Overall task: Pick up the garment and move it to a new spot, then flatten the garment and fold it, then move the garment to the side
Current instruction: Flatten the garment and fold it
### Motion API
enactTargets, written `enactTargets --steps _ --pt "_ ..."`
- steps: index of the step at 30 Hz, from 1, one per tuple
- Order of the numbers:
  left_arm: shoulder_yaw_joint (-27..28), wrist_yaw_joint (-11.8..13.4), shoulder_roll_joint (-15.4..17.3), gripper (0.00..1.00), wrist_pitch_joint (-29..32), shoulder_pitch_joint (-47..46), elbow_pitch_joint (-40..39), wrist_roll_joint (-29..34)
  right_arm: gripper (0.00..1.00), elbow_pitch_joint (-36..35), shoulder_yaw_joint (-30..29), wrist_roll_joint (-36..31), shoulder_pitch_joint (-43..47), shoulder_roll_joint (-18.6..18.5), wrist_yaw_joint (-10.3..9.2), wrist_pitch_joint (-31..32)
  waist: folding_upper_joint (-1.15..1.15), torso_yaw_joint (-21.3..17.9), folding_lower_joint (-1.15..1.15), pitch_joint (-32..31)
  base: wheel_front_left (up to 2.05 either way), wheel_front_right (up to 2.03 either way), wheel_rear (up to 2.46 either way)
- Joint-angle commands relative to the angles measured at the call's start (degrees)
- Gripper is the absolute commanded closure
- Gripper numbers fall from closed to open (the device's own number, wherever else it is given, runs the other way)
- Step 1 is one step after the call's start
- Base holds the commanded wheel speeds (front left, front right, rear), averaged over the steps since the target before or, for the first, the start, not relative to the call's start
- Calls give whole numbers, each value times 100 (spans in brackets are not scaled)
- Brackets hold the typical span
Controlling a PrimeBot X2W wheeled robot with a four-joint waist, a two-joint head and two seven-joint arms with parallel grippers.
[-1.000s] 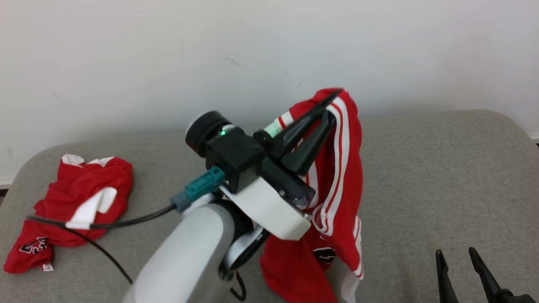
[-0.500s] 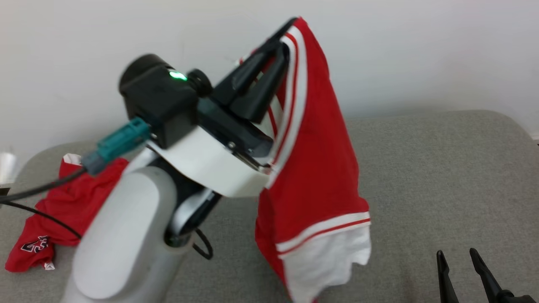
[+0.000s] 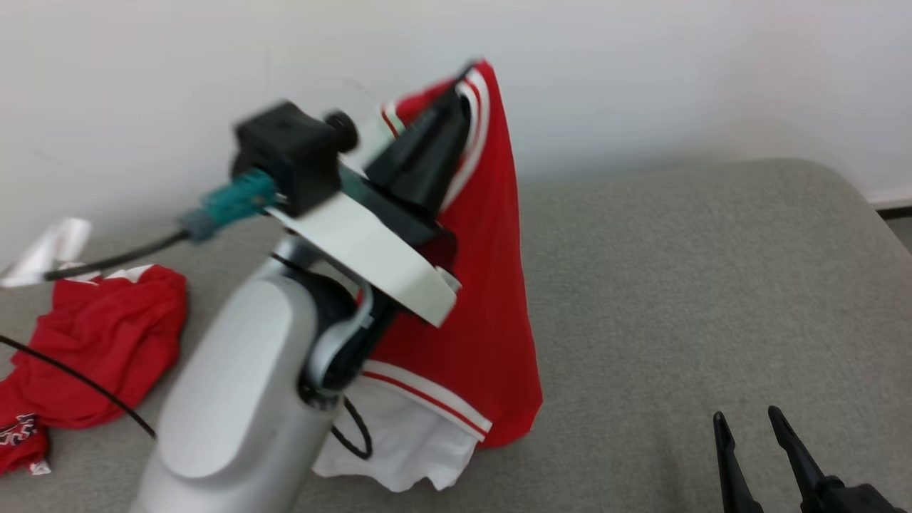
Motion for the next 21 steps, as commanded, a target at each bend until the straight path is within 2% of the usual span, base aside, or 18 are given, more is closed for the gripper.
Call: enactTargets --steps 1,7,13,16,17,21 --pt "-54 -23 -37 100 -53 90 116 -39 0 7 17 15 -98 -12 -14 5 0 -125 0 118 0 0 0" --pt "-587 -119 -339 100 -463 -16 1388 -93 0 -4 187 158 -333 -12 -14 5 0 -603 0 565 0 0 0" --pt "-1221 -174 -474 100 -844 -462 2448 80 0 -2 298 354 -444 -11 -13 6 0 -1076 0 974 0 0 0" --pt "-1443 -180 -532 42 -1085 -613 2819 57 0 -1 311 450 -429 -12 -14 6 0 -1220 0 1095 0 0 0" --pt "-1498 -181 -543 0 -1138 -640 2913 20 0 5 292 476 -426 -12 -13 6 0 -1246 0 1112 0 0 0" --pt "-1767 -182 -578 0 -1227 -720 3200 -155 0 22 260 522 -397 -12 -13 6 0 -1274 0 1113 0 0 0"
